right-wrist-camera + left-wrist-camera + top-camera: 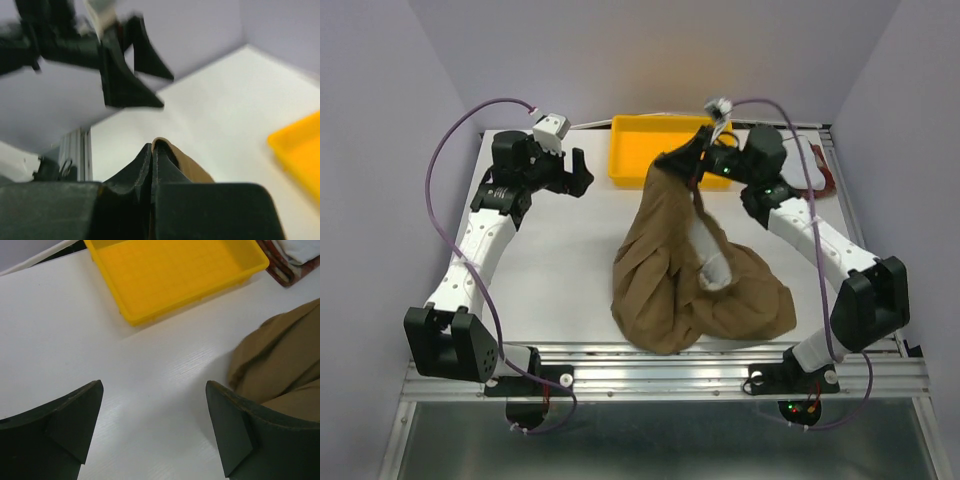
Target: Fold and stack the skirts
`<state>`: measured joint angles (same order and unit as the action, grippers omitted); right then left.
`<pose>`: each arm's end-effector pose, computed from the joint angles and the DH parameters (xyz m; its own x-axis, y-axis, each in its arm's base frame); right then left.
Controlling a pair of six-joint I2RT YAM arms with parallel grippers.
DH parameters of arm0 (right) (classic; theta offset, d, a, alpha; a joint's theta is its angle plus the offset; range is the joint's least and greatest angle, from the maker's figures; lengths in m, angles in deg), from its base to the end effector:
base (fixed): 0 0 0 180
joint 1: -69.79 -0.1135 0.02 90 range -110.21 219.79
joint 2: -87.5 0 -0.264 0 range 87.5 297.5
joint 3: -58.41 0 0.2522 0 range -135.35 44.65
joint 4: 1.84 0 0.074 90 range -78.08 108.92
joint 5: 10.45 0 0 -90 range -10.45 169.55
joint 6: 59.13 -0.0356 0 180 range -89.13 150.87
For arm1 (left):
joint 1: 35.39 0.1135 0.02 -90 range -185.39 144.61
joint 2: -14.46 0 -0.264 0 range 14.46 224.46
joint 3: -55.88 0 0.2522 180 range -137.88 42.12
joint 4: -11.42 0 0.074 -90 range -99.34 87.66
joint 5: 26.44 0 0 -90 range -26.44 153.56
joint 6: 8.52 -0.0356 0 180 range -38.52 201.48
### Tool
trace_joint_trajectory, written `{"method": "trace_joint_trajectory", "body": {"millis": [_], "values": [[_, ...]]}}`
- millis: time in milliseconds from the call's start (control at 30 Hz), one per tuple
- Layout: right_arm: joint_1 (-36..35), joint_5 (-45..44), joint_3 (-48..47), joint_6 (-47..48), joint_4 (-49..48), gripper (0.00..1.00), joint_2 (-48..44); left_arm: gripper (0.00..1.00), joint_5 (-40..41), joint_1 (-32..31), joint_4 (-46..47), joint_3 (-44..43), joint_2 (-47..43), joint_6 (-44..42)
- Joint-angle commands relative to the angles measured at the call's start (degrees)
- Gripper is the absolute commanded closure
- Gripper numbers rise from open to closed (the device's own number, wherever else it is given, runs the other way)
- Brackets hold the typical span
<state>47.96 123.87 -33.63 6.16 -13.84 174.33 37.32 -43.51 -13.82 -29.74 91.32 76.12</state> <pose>0.3171 0.1538 0.4294 -0.1207 0.2738 -0.9542 -0.9193 0.3319 0.2115 0.3055 -0.0595 0.3789 -0.2286 0.1172 -0.9664 0.5703 0.8207 -0.0353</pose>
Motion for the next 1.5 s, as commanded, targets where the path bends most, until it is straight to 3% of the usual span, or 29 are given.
{"method": "trace_joint_trajectory", "body": {"millis": [0,167,267,333,500,533,700,833,1033,1200,1467], "values": [[-5.9,-2.1,7.8,9.7,1.2,0.99,-1.1,0.06,0.4,0.4,-0.3,1.2,-1.8,-2.3],[-8.1,-1.5,2.1,6.8,5.5,0.99,5.9,0.09,-2.3,0.5,0.4,2.8,-1.7,-3.6],[-9.9,2.2,1.0,7.4,10.8,0.6,8.1,0.09,-4.1,0.5,0.5,3.9,-1.6,-4.6],[-10.4,3.3,0.7,9.8,16.0,0.43,8.0,0.1,-5.7,0.5,-0.6,4.0,-1.2,-5.9],[-7.8,1.9,-2.6,24.1,33.3,0.22,1.2,0.1,-15.0,0.5,-7.0,5.6,-1.6,-17.4],[-6.9,1.4,-3.0,29.7,40.7,0.19,0.0,0.1,-16.5,0.5,-8.4,5.6,-1.6,-19.1],[0.5,-6.0,5.7,35.4,54.9,0.28,-8.2,0.12,-17.9,0.2,-14.3,4.4,1.3,-26.3],[7.7,-9.1,13.5,36.2,56.3,0.34,-11.2,0.14,-16.7,-0.8,-14.7,4.7,3.1,-27.8],[10.9,-10.0,17.2,36.1,64.3,0.42,-8.2,0.14,-7.7,-9.1,-15.8,1.5,8.9,-32.2],[10.9,-7.9,22.7,33.5,63.9,0.43,-8.2,0.16,-2.7,-17.0,-14.4,-10.2,18.7,-30.3],[12.9,-11.6,25.7,33.0,64.3,0.38,-10.2,0.13,-0.2,-20.8,-19.4,-34.0,39.7,-28.7]]}}
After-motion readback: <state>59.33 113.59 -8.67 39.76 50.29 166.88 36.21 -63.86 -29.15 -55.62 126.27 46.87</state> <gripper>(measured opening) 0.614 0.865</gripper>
